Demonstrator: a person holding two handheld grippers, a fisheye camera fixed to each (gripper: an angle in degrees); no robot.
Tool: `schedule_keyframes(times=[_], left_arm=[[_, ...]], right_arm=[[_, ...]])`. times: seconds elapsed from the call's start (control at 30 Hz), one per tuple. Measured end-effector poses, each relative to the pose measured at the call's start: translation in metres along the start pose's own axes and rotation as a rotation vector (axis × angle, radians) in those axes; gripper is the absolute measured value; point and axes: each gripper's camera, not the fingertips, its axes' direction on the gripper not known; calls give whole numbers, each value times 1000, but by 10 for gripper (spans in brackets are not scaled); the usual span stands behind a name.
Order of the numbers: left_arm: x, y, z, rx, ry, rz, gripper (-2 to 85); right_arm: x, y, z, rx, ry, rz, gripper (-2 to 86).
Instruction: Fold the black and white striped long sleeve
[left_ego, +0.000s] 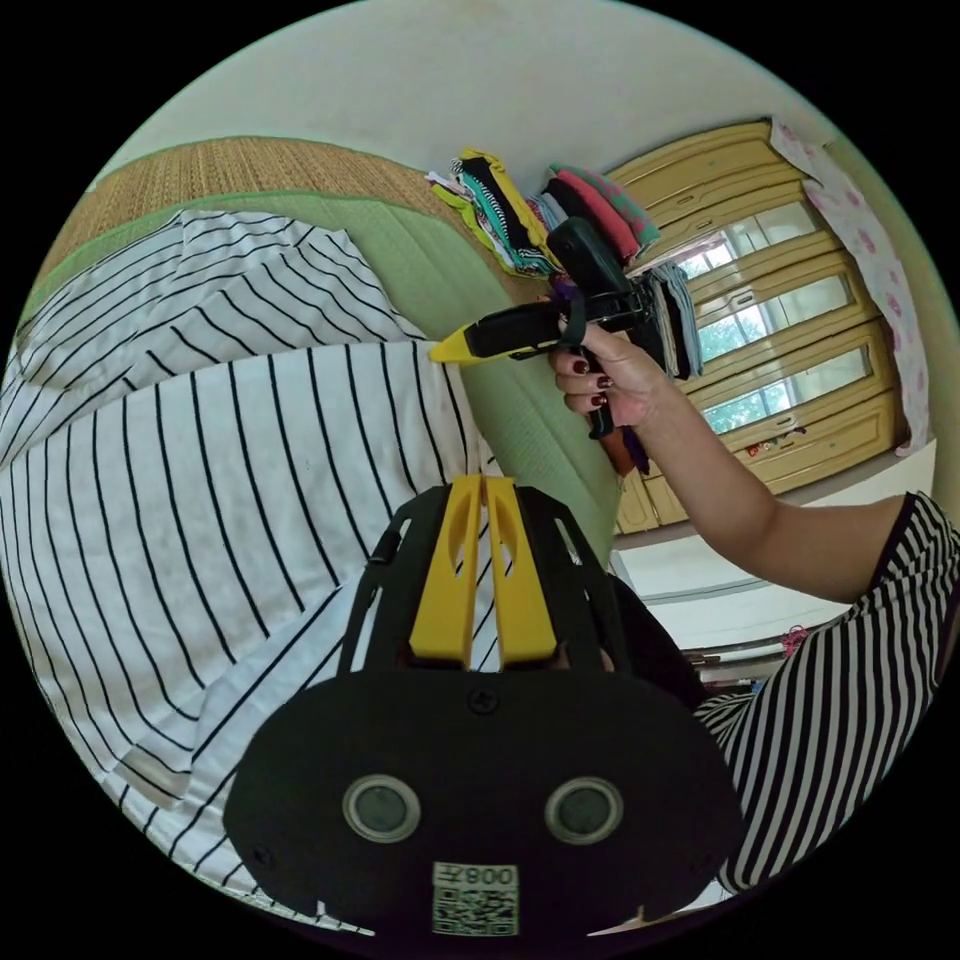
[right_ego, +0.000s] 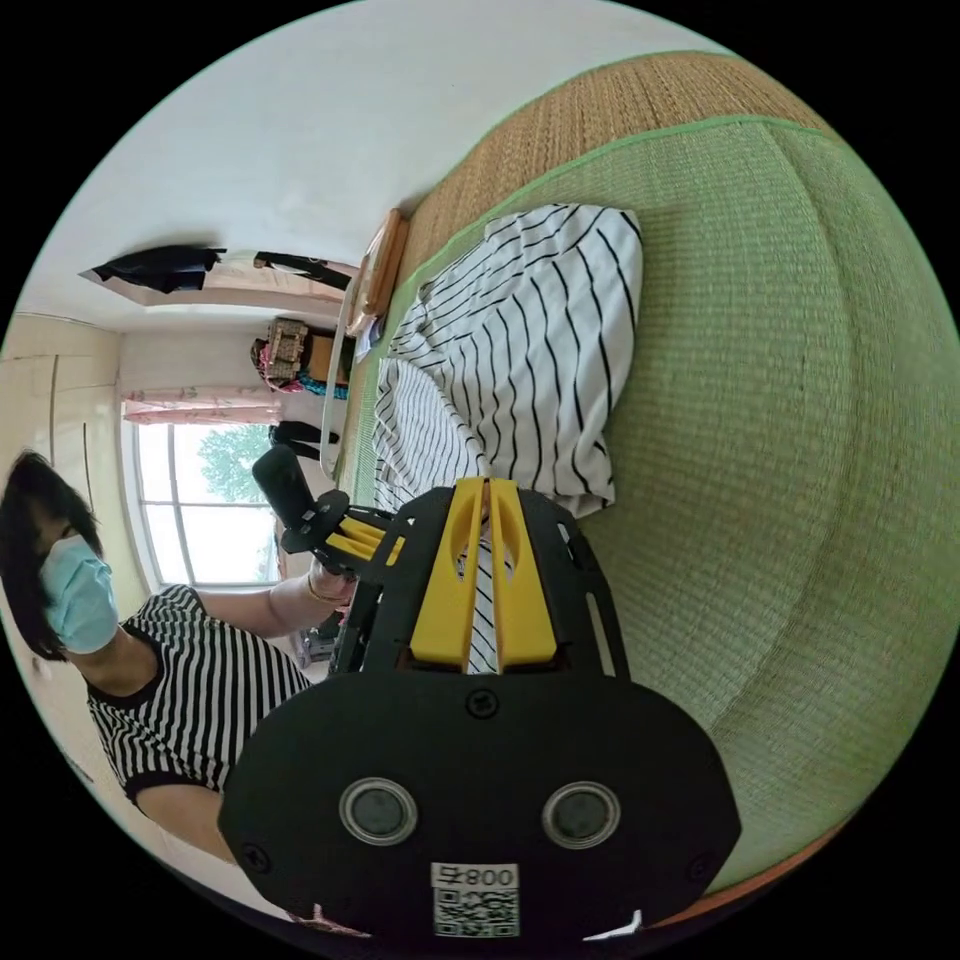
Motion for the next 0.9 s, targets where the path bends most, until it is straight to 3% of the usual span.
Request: schedule_keyframes(times=[0.43,0.63,0.73,0.9], left_arm=[[-45,-30,38,-25,2,-41,6],[-62,-32,41,-3,4,-34,14],[-68,-31,48,-23,24,-1,22],[-81,-9,29,59,39,9,31]], right_arm=[[-27,14,-23,112,76,9,1],[-107,13,1,89,235,-124,0],[-121,3,33,-10,414,-133,1],[-153,2,30,21,431,-149,2]])
